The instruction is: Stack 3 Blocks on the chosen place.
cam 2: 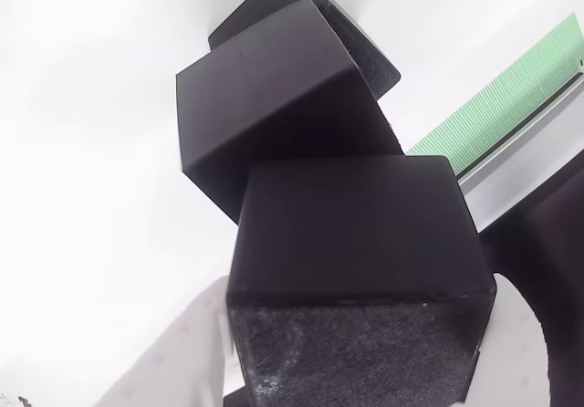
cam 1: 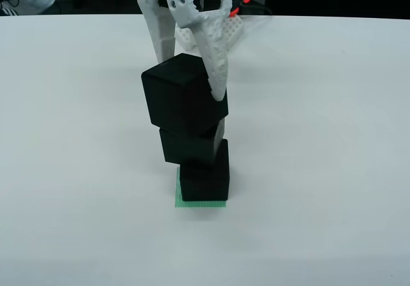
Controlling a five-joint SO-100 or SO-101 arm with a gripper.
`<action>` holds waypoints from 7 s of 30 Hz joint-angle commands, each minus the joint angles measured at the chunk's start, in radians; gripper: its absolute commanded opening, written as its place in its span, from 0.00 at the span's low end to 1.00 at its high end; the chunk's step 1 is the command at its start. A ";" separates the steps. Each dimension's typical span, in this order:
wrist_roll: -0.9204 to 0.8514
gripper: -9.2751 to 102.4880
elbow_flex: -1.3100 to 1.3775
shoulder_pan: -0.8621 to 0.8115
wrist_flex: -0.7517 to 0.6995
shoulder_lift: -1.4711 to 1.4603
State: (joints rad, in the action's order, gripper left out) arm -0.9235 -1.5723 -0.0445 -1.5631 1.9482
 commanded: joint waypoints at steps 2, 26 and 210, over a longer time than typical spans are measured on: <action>0.006 0.34 0.061 -0.002 -0.008 0.026; -0.002 0.34 -0.023 0.009 -0.009 0.098; 0.879 0.12 -1.536 -0.029 0.624 1.482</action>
State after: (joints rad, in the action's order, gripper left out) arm -0.0414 -3.0956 -0.0736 -0.9587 3.4223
